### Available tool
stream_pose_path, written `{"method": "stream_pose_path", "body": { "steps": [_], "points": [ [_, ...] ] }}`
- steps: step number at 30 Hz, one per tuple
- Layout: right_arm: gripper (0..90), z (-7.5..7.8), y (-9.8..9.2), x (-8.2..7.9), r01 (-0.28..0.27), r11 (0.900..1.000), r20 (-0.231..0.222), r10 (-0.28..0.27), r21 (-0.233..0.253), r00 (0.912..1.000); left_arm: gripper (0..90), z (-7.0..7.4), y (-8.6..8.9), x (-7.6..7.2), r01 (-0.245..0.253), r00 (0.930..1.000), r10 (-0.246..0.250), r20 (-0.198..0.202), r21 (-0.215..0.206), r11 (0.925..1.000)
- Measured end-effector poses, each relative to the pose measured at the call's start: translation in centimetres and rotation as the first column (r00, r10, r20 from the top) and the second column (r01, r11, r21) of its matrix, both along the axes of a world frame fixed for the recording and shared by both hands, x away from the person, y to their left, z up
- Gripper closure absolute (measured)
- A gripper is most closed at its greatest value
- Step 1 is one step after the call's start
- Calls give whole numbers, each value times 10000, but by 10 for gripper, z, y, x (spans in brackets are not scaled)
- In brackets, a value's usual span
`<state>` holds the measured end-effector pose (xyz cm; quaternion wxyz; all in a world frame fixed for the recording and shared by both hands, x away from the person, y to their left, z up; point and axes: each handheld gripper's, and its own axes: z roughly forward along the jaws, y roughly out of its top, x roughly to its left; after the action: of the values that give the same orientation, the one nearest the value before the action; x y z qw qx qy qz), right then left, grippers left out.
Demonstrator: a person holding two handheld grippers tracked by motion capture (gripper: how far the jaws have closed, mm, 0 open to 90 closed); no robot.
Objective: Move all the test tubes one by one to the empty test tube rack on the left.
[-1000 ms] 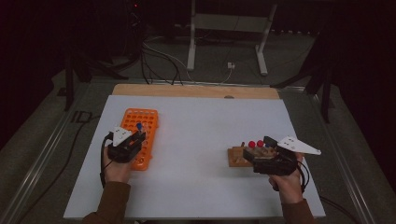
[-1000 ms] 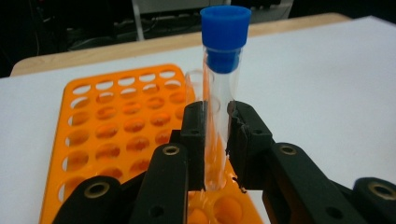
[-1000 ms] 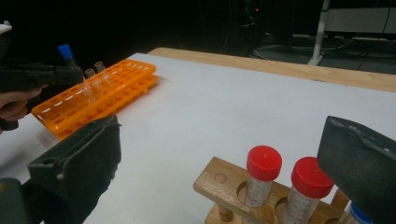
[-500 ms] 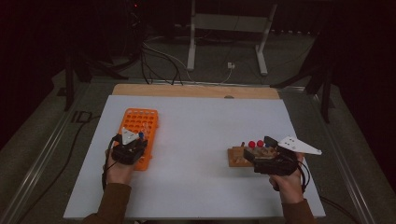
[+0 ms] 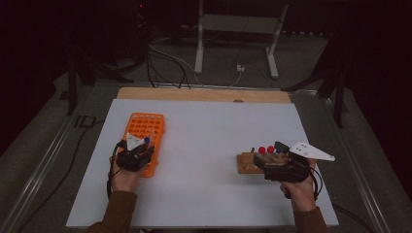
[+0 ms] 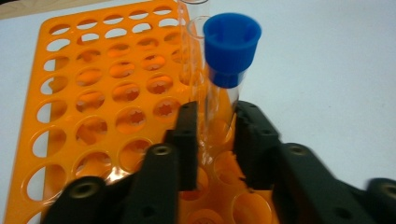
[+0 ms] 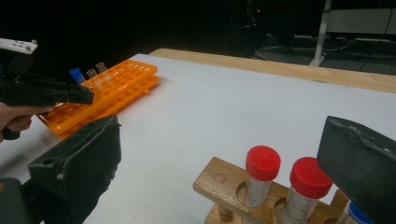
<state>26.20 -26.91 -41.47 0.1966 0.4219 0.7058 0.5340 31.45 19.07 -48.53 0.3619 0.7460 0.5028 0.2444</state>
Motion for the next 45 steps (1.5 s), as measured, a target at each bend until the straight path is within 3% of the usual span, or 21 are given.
{"method": "stream_pose_path", "body": {
  "steps": [3,7,11,14,17,20,28,34,40,45],
  "points": [
    [0,0,-2,0,62,10000,23,-62,-62,10000,610,1,3,-3,-9,9997,14,234,-207,9998],
    [0,0,-4,1,128,9999,70,-127,-64,9999,544,9,8,-11,159,9969,-86,787,-927,9956],
    [0,0,-8,1,345,9991,155,-341,-232,9993,458,18,12,-18,283,9926,-89,1214,-1588,9869],
    [0,0,-11,1,506,9981,226,-498,-338,9985,377,25,14,-23,499,9872,-160,1590,-2116,9761],
    [0,0,-17,3,704,9971,237,-698,-284,9973,280,31,11,-27,628,9816,-201,1898,-2216,9731],
    [0,-1,-24,5,1094,9931,292,-1082,-416,9937,247,34,8,-29,833,9787,-365,2020,-2282,9701],
    [5,-5,-45,10,1978,9796,183,-1973,-345,9802,61,37,-3,-29,1004,9789,-527,1974,-2403,9655],
    [93,-8,-51,11,2253,9723,229,-2243,-625,9743,11,39,-8,-31,1202,9755,-679,2095,-2483,9612],
    [404,-14,-53,10,2151,9716,399,-2121,-984,9764,5,40,-11,-33,1367,9700,-777,2304,-2527,9578],
    [525,-20,-52,11,2073,9703,319,-2049,-1245,9783,6,40,-12,-34,1353,9704,-783,2286,-2457,9599]
  ]
}}
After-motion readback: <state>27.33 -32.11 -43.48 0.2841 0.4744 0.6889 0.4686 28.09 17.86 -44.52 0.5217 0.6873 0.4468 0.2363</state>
